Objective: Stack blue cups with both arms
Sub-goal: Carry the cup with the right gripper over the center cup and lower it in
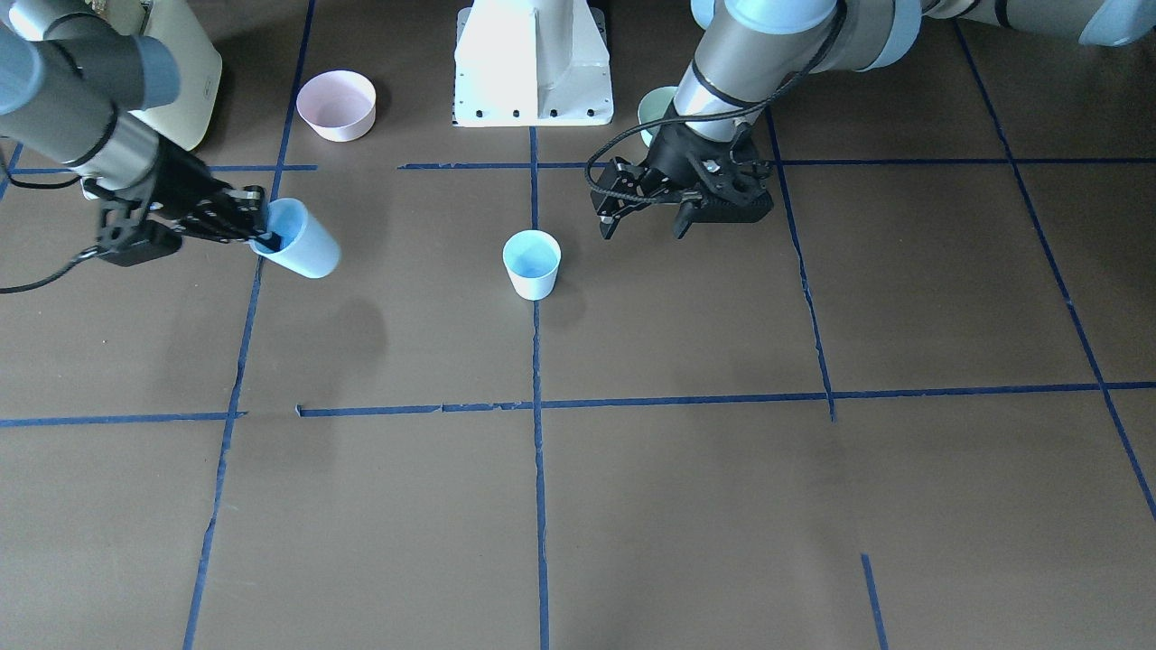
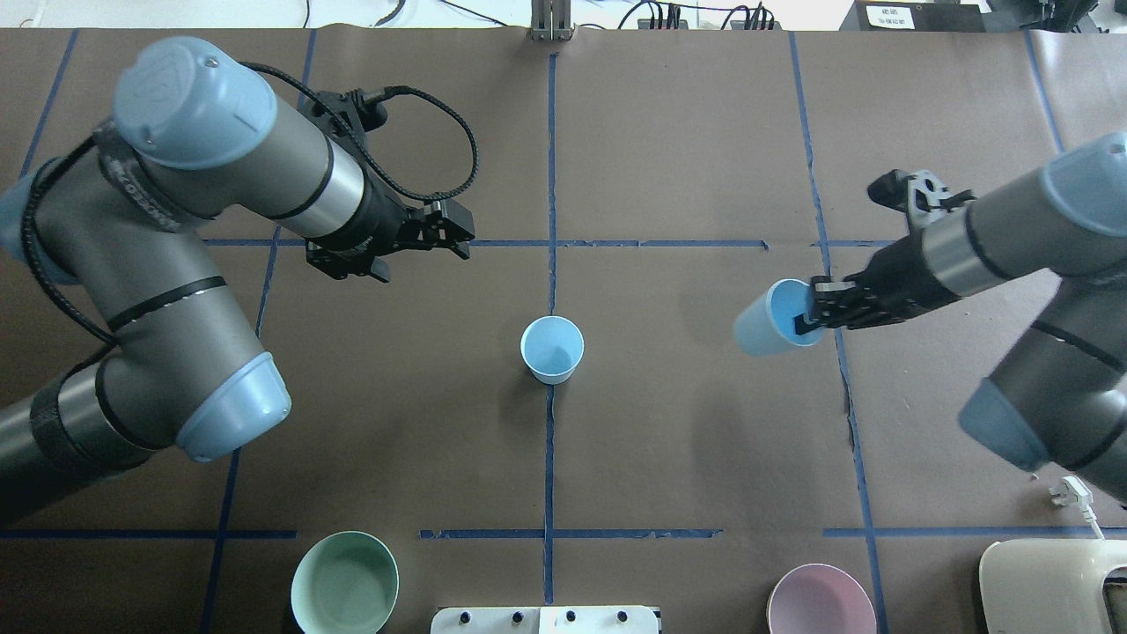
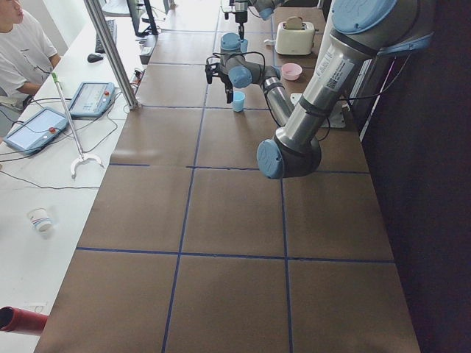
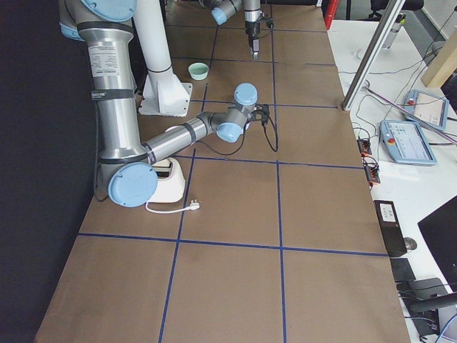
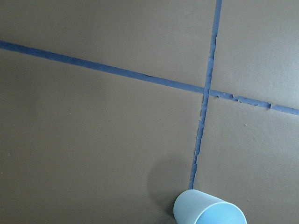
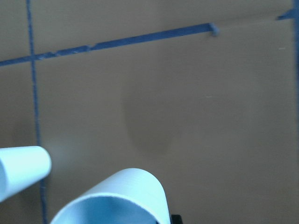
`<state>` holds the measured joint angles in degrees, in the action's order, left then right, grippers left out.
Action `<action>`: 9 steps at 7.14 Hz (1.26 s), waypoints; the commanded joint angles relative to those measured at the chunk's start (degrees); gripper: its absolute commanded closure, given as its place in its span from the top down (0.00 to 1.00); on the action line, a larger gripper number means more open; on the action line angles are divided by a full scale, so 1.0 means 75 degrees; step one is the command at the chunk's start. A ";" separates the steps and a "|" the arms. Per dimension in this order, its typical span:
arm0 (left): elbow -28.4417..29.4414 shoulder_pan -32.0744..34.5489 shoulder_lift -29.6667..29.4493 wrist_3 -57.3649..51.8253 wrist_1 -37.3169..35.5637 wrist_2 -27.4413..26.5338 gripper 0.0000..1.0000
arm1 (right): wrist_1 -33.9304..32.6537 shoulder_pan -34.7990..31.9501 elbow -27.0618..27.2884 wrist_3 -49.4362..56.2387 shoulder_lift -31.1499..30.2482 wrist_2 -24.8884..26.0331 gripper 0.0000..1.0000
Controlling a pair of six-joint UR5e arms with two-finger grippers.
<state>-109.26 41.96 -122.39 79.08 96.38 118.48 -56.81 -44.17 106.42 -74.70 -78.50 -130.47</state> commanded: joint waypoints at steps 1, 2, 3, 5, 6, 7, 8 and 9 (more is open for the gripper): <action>-0.0256 0.0719 0.0392 -0.0067 0.0052 0.0677 1.00 | -0.2253 0.1186 -0.0044 -0.1336 0.2440 0.1371 0.00; -0.0244 0.0710 0.0393 -0.0068 0.0052 0.0668 1.00 | -0.2884 0.1260 -0.0044 -0.1337 0.2823 0.1458 0.00; -0.0244 0.0698 0.0405 -0.0056 0.0052 0.0668 1.00 | -0.2913 0.1388 -0.0067 -0.1348 0.2838 0.1494 0.00; -0.0244 0.0686 0.0405 -0.0044 0.0052 0.0668 1.00 | -0.2972 0.1705 -0.0382 -0.1348 0.3025 0.2184 0.00; -0.0256 0.0675 0.0405 -0.0009 0.0052 0.0668 1.00 | -0.2984 0.1752 -0.0419 -0.1348 0.3061 0.2186 0.00; -0.0244 0.0674 0.0405 0.0003 0.0052 0.0668 1.00 | -0.2984 0.1764 -0.0535 -0.1348 0.3119 0.2197 0.00; -0.0244 0.0663 0.0393 0.0014 0.0052 0.0668 1.00 | -0.2984 0.1822 -0.0629 -0.1348 0.3154 0.2197 0.00; -0.0256 0.0663 0.0393 0.0014 0.0052 0.0668 1.00 | -0.2984 0.1858 -0.0665 -0.1348 0.3166 0.2197 0.00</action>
<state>-111.12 46.97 -119.41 79.14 96.77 123.49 -79.18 -30.60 101.97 -84.81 -54.97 -114.04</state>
